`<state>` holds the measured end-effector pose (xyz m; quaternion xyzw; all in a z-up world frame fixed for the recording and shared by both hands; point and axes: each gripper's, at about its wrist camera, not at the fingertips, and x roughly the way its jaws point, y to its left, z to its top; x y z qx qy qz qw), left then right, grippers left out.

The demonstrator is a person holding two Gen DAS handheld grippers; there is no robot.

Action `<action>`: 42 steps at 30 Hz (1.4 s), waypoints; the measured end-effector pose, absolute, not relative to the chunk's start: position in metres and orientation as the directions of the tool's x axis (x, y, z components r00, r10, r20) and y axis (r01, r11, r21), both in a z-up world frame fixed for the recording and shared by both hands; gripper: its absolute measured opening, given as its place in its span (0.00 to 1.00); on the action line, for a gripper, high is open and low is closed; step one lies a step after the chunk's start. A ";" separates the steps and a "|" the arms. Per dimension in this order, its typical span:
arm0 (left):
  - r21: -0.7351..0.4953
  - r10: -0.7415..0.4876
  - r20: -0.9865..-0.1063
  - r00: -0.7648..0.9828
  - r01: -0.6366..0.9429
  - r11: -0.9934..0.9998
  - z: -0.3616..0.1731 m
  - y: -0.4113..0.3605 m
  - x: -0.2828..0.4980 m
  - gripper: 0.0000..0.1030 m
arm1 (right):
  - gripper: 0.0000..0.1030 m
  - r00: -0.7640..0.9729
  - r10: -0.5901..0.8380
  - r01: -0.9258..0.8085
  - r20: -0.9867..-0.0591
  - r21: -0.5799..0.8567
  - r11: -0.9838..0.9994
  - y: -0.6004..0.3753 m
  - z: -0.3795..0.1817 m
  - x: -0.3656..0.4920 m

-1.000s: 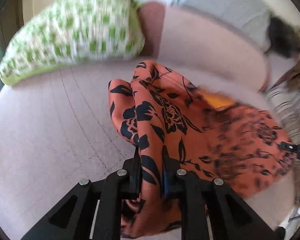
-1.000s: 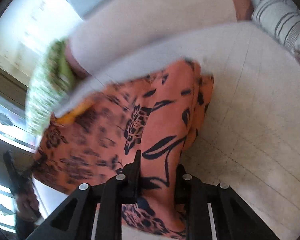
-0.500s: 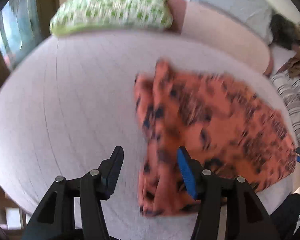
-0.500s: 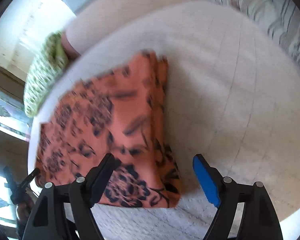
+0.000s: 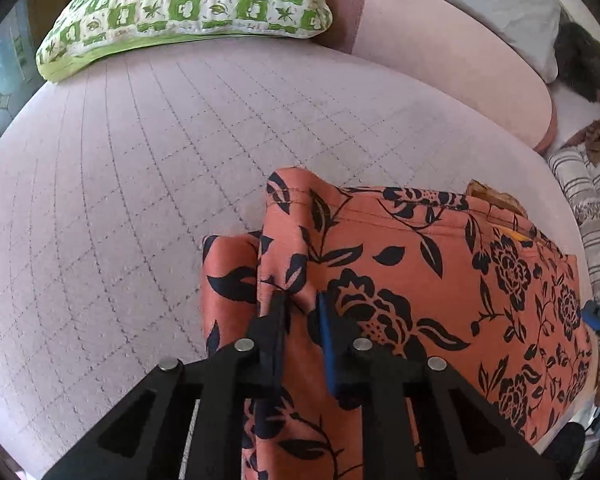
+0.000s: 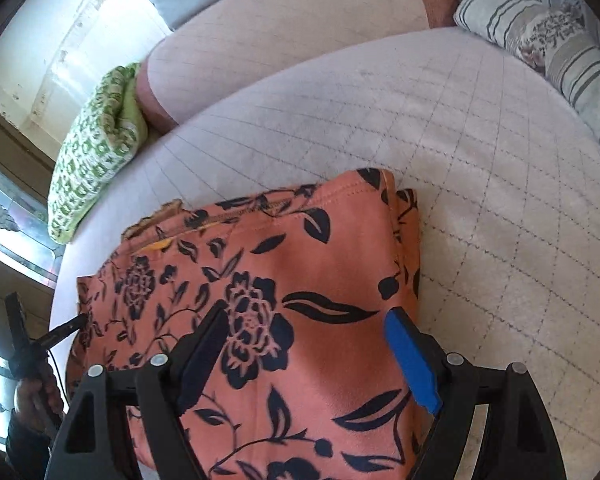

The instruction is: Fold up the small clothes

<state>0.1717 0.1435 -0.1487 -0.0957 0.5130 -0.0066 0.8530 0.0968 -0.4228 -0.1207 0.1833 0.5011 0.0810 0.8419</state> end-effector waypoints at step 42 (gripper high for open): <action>-0.110 -0.075 -0.845 0.529 -0.035 0.993 -0.128 0.145 0.247 0.04 | 0.86 0.506 0.274 -0.004 -0.818 0.315 0.949 -0.434 -0.124 0.130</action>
